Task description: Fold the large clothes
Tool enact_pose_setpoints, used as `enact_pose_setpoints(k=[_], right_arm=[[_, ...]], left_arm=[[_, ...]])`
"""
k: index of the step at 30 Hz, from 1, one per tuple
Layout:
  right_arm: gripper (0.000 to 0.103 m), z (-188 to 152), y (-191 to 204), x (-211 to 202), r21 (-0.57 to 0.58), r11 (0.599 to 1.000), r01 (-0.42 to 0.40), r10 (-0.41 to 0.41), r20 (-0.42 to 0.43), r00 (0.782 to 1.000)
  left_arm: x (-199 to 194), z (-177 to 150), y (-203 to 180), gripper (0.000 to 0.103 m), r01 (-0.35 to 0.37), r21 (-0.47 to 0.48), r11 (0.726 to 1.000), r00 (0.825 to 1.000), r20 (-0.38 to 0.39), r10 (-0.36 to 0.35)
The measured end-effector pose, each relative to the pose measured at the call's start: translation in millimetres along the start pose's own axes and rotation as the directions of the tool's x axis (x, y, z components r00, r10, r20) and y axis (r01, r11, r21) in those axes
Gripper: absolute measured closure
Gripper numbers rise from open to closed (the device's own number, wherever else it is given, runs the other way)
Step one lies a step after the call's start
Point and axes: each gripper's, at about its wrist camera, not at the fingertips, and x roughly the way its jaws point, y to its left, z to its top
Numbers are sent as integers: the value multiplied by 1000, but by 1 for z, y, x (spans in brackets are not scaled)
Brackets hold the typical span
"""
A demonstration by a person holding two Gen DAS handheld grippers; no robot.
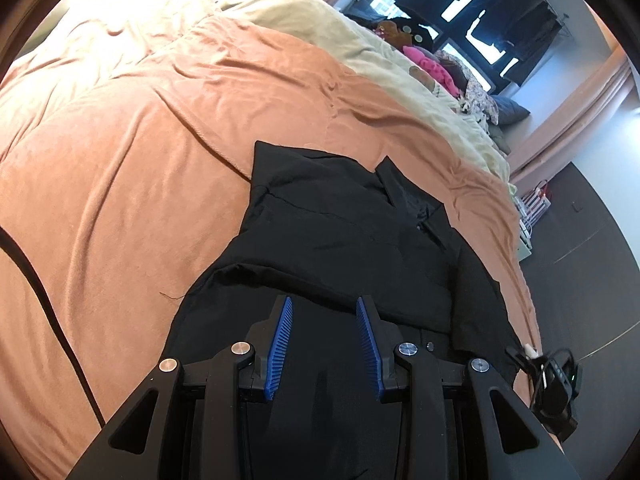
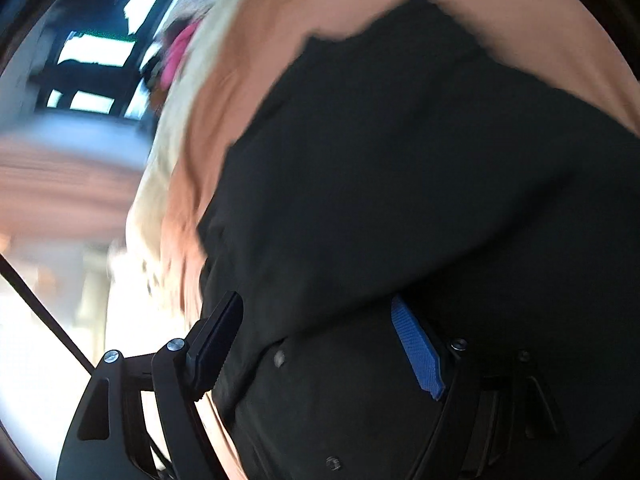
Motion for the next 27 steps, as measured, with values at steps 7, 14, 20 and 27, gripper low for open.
enact_pose_setpoints(k=[7,14,20,27], right_arm=[[77,27,-15,-17,78,996,46,-58,161,985],[95,11,49,-14,-112,993,31,-1,255,967],[95,-19,114,1,-388,922,-18,122,244,962],[95,-53,153,34,-564,818,-113,211,111,971]], left_arm=[[3,-1,-4,68,-9,12,1000,1000,-4,9],[-2,0,1,67,-15,-3,1000,1000,12,15],[-17,5,16,68,-1,-58,998,999,48,4],[-25,12,34,68,22,-115,993,998,56,-15]])
